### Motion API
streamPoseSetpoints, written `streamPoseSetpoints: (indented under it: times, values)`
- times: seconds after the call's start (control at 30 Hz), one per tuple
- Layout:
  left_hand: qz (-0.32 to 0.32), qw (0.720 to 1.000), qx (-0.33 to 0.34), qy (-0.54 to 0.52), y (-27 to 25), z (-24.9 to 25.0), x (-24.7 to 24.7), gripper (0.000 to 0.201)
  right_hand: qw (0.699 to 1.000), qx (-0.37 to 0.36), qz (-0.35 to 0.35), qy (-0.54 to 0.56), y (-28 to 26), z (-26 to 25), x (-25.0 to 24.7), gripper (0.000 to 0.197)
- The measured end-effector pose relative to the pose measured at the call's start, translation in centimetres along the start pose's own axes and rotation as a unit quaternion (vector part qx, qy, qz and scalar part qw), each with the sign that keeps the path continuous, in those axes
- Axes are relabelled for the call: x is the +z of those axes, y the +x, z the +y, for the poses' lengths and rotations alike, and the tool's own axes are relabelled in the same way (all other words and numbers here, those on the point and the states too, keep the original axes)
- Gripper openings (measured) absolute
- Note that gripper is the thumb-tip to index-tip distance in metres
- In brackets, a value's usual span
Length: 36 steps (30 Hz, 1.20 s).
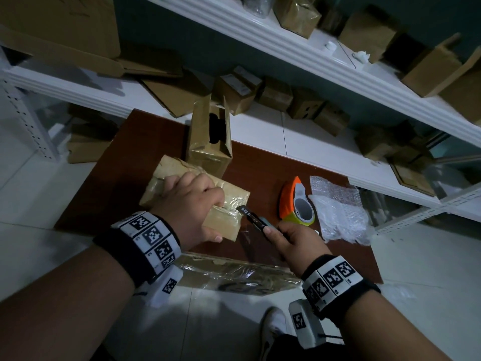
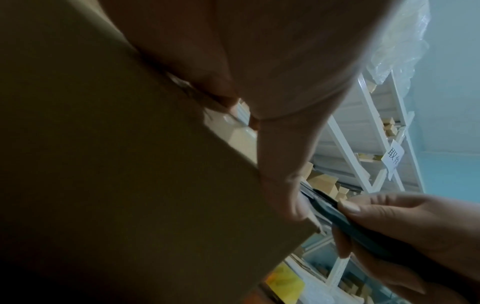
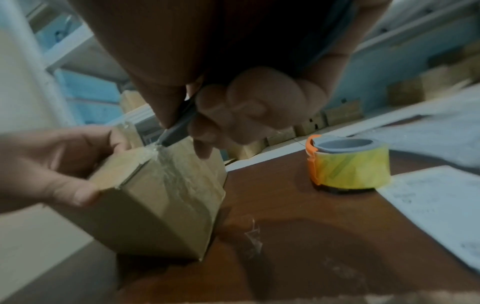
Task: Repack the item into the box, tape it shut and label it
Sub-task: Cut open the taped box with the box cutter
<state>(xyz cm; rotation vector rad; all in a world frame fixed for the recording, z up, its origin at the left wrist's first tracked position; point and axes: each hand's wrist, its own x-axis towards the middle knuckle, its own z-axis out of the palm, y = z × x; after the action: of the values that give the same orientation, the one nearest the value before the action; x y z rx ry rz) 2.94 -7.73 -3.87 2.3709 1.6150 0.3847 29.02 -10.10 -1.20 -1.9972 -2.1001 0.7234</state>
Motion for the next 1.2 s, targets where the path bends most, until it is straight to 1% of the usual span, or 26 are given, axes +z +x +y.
streamPoseSetpoints:
  times: [0.1, 0.33, 0.5, 0.7, 0.8, 0.9, 0.97, 1.03, 1.2]
  values:
    - [-0.002, 1.0, 0.007, -0.003, 0.1, -0.2, 0.1, 0.061, 0.999, -0.009, -0.015, -0.038, 0.4, -0.3, -0.4, 0.042]
    - [-0.004, 1.0, 0.013, -0.013, 0.3, -0.5, 0.2, 0.062, 0.992, -0.039, -0.013, -0.12, 1.0, -0.3, -0.9, 0.046]
    - [-0.012, 1.0, 0.008, -0.02, 0.4, -0.5, 0.2, 0.062, 0.988, -0.042, -0.054, -0.138, 1.4, -0.8, -1.1, 0.043]
    - [-0.021, 0.999, 0.007, -0.024, 0.4, -0.5, 0.0, 0.062, 0.977, -0.041, -0.107, -0.182, 1.5, -0.8, -3.6, 0.042]
    - [-0.026, 0.999, 0.003, -0.023, 0.5, -0.5, 0.0, 0.062, 0.976, -0.042, -0.115, -0.183, 1.8, -1.3, -3.6, 0.043]
    - [-0.02, 0.999, 0.002, -0.032, 0.6, -0.4, 0.0, 0.056, 0.978, -0.046, -0.11, -0.169, 2.1, -1.9, -2.6, 0.044]
    - [-0.018, 0.999, -0.001, -0.042, 0.6, -0.3, -0.1, 0.054, 0.976, -0.053, -0.127, -0.168, 1.9, -2.1, -1.6, 0.045]
    - [-0.022, 0.999, -0.006, -0.047, 0.7, -0.3, -0.1, 0.054, 0.973, -0.057, -0.148, -0.167, 1.6, -2.0, -0.8, 0.044]
    - [-0.009, 0.998, -0.023, -0.054, 1.1, -0.3, -0.1, 0.06, 0.983, -0.041, -0.133, -0.116, 0.4, 0.0, -1.2, 0.043]
